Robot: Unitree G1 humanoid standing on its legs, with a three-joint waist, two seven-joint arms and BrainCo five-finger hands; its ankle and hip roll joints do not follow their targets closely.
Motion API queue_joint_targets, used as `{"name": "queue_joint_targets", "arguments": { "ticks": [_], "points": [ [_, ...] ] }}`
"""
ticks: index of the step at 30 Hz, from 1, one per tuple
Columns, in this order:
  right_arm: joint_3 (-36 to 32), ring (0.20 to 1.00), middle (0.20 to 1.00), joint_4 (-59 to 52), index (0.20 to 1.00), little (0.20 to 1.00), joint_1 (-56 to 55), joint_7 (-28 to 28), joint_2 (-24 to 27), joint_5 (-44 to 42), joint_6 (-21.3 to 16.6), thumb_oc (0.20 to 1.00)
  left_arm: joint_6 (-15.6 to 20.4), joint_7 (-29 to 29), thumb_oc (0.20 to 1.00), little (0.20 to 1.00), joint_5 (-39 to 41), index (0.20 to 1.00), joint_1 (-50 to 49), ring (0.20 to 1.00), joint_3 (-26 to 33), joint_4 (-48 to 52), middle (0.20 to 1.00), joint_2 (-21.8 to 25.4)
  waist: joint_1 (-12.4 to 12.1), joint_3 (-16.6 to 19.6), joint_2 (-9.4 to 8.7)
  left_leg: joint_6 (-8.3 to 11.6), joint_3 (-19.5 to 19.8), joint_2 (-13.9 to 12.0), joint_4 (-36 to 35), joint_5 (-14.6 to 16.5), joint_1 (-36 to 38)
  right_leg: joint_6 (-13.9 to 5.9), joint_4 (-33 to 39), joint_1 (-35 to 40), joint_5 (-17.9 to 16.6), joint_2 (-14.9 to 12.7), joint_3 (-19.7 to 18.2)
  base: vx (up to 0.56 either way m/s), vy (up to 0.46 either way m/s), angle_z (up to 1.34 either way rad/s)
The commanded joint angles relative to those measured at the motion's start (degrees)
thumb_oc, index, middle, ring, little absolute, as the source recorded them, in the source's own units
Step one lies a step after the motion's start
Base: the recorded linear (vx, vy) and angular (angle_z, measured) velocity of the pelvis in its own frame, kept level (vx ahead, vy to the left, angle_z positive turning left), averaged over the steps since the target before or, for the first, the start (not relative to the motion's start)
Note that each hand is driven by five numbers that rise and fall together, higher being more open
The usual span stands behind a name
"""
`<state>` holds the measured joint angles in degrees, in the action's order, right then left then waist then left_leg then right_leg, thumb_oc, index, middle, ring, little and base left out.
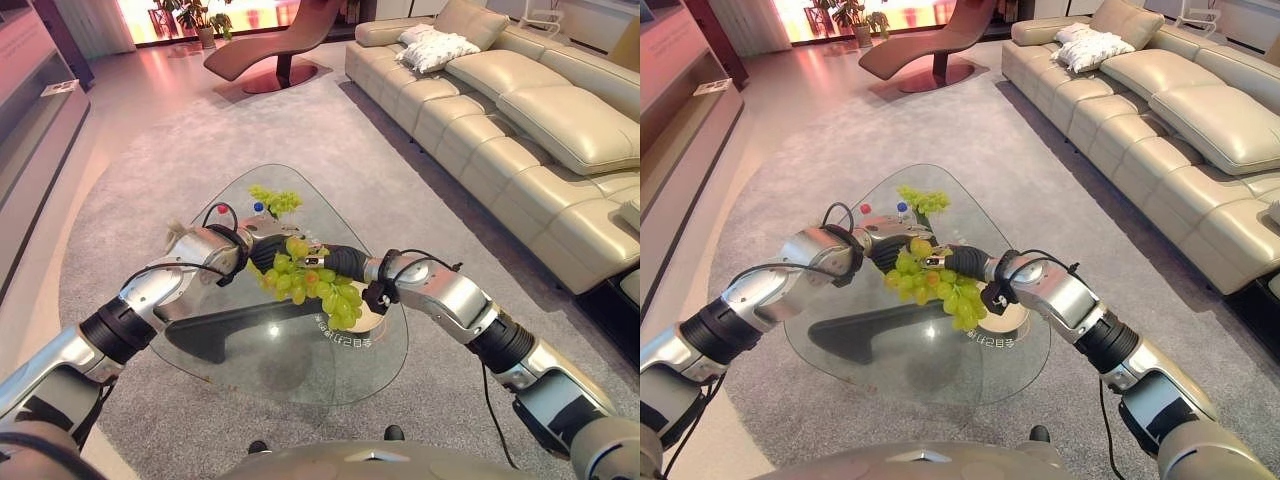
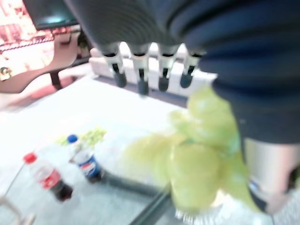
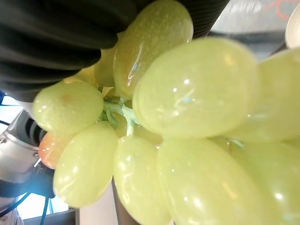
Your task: Pick up fruits into the plate
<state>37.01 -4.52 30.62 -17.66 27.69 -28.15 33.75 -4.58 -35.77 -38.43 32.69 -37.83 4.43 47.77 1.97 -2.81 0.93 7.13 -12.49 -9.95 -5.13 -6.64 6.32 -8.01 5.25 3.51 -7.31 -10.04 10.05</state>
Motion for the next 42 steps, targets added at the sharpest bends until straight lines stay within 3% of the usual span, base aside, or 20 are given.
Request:
{"name": "queue_joint_targets", "arguments": {
  "ticks": [1, 16, 20, 27, 30, 37, 42],
  "points": [
    [-1.92, 0.2, 0.2, -5.61, 0.2, 0.2, 5.29, 1.12, -2.75, -3.4, -4.75, 0.2, -1.68, -4.41, 1.0, 1.0, -1.25, 1.0, 9.18, 1.0, 0.96, -2.69, 1.0, 1.21, -0.27, -2.54, -0.95, -1.14, 0.52, 0.51, 1.23, 4.21, 0.5, -0.37, -2.17, 3.61, 5.44, -0.85, 2.59, 0.0, 0.0, 0.0],
    [-7.01, 0.2, 0.2, -5.57, 0.2, 0.2, 3.81, 3.18, 0.62, -3.03, -7.74, 0.2, -0.37, -2.2, 1.0, 1.0, -1.81, 1.0, 6.26, 1.0, 5.27, -3.95, 1.0, 3.81, -0.78, -2.95, -0.73, -1.02, 0.81, 0.48, 1.2, 4.12, 0.11, -0.13, -2.01, 3.57, 5.32, -0.75, 3.14, 0.0, 0.001, 0.01],
    [-9.33, 0.2, 0.2, -4.94, 0.2, 0.2, 2.24, 4.55, 2.06, -1.91, -7.92, 0.2, -2.54, -0.53, 1.0, 1.0, 1.54, 1.0, 4.95, 1.0, 7.14, -3.52, 1.0, 3.86, -0.68, -2.93, -0.66, -0.99, 0.88, 0.44, 1.22, 4.17, 0.3, -0.09, -1.96, 3.82, 5.4, -0.69, 3.17, 0.01, 0.008, 0.02],
    [-17.23, 0.2, 0.2, -1.69, 0.2, 0.2, -5.05, 4.26, 5.45, 2.9, -11.89, 0.2, -7.02, 5.17, 1.0, 1.0, 10.86, 1.0, -4.07, 1.0, 15.33, -3.48, 1.0, 3.29, -1.02, -3.21, -0.78, -1.2, 1.22, 0.59, 1.23, 4.26, 0.04, -0.12, -1.94, 3.7, 5.43, -0.6, 3.33, 0.0, 0.001, 0.0],
    [-21.6, 0.2, 0.2, 0.77, 0.2, 0.2, -10.33, 4.11, 6.82, 5.73, -15.58, 0.2, -7.38, 9.5, 1.0, 1.0, 15.3, 1.0, -12.45, 1.0, 20.6, -4.43, 1.0, 2.06, -1.42, -3.66, -0.92, -1.42, 1.56, 0.72, 1.23, 4.31, -0.22, -0.04, -1.93, 3.48, 5.36, -0.52, 3.49, 0.0, 0.0, 0.0],
    [-26.63, 0.2, 0.2, 5.4, 0.2, 0.2, -16.79, 5.33, 7.68, 8.38, -20.2, 0.2, -7.79, 18.12, 1.0, 1.0, 21.23, 1.0, -23.11, 1.0, 25.3, -10.52, 1.0, -1.72, -2.18, -4.81, -1.25, -1.6, 1.9, 0.76, 1.39, 4.33, -0.94, 0.06, -2.02, 2.85, 5.27, -0.47, 3.65, 0.0, 0.0, 0.0],
    [-27.13, 0.2, 0.2, 13.83, 0.2, 0.2, -16.12, 9.18, 7.24, 14.03, -25.41, 0.2, -4.62, 32.15, 1.0, 1.0, 27.14, 1.0, -27.84, 1.0, 24.92, -25.67, 1.0, -8.65, -3.28, -7.77, -1.66, -1.71, 2.78, 1.12, 1.91, 4.23, -3.63, 0.44, -2.58, 0.46, 5.21, -0.26, 3.7, -0.09, -0.02, 0.08]
  ]
}}
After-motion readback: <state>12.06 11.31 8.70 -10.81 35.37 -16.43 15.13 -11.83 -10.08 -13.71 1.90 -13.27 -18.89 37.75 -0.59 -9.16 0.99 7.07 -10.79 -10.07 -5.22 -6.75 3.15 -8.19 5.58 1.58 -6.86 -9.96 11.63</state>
